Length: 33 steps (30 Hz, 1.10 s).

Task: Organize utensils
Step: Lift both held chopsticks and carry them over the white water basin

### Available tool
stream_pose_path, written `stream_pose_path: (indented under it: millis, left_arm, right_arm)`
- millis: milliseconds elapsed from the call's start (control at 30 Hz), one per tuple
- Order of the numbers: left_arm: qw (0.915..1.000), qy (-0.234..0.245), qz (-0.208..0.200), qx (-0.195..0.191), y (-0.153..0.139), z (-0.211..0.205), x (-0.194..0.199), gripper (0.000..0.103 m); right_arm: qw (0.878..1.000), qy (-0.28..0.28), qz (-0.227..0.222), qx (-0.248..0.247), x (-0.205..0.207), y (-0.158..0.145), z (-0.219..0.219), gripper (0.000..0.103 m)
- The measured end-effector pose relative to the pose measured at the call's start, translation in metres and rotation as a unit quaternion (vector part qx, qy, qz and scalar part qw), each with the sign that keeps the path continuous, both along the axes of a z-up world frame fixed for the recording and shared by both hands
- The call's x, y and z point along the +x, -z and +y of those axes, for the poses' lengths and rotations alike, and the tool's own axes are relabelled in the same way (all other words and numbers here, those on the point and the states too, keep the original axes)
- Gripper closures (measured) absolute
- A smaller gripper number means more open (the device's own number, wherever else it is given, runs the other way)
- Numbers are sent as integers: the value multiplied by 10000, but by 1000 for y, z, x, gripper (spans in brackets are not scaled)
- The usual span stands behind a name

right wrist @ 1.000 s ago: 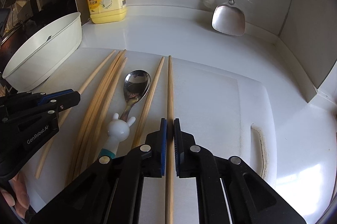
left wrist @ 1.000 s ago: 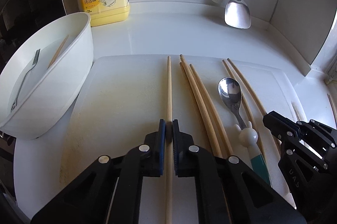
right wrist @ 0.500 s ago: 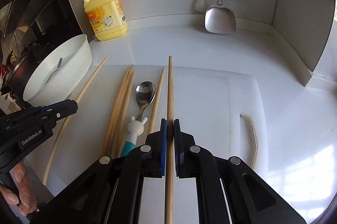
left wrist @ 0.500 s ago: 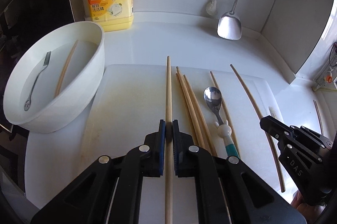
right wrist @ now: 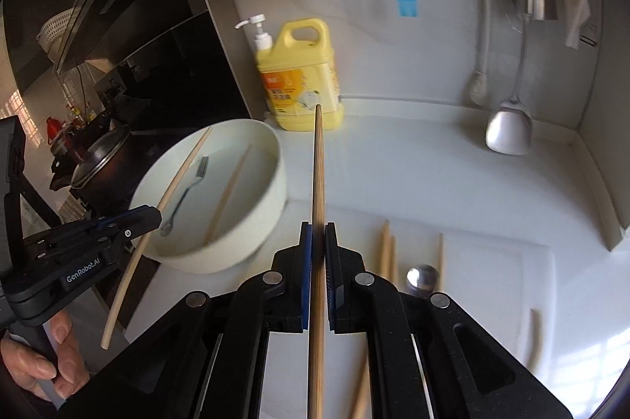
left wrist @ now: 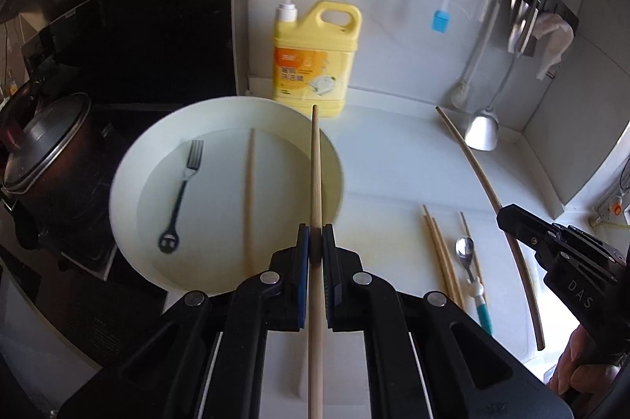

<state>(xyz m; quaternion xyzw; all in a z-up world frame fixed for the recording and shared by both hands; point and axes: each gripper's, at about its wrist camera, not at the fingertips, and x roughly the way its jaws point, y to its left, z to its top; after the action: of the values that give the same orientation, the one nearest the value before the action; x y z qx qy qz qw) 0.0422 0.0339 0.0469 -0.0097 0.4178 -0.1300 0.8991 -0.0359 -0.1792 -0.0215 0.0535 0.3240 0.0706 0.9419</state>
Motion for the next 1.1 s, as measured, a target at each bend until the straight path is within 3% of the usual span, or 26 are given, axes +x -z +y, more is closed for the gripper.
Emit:
stream_pose_path:
  millis: [233,400,667,1100]
  left_arm:
    - [9998,0,191,69,17,73,73,96]
    - [9987,164,482,55,41,93,116,96]
    - [9951,337,921,-154,78,82,151,96]
    - [9888,424,1431,54,109,70,176,96]
  right_arm:
    - [9996,-163,156,154,82,4,91,97]
    - [9976,-35,499,486,131,27,128,97]
    - [9924,175,1038,639,175,59,139,97]
    - [9794,276,1869,713,200,90,131,97]
